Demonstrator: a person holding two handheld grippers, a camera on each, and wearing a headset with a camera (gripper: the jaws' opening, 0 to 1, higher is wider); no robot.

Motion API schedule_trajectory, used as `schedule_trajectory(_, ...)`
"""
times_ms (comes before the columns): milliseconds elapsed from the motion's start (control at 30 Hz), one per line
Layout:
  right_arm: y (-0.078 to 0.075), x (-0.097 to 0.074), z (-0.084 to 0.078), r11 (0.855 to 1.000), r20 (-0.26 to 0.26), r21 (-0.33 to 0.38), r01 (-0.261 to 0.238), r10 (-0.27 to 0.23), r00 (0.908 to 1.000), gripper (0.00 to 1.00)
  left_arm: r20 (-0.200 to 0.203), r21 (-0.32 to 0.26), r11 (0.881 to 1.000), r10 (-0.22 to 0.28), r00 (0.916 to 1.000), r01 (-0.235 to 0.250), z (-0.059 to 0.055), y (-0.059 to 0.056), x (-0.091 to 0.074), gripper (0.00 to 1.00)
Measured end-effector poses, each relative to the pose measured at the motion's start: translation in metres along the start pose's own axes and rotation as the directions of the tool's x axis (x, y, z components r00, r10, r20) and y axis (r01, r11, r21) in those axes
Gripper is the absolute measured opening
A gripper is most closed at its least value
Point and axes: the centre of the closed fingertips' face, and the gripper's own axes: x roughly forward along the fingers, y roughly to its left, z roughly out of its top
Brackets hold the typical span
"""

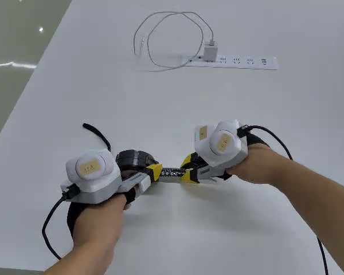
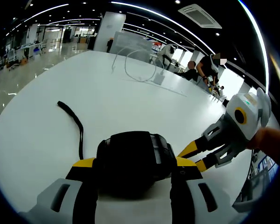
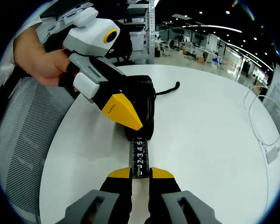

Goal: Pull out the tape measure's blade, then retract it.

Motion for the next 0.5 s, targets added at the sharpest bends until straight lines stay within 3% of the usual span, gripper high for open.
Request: schedule_trajectory(500, 0.001, 0.013, 0.017, 1.0, 0.024, 0.0, -0.008, 0.008, 0.9997, 0.09, 0.001, -0.009, 1.0, -0.002, 1.0, 0.002, 0.0, 0.0, 0.0, 0.59)
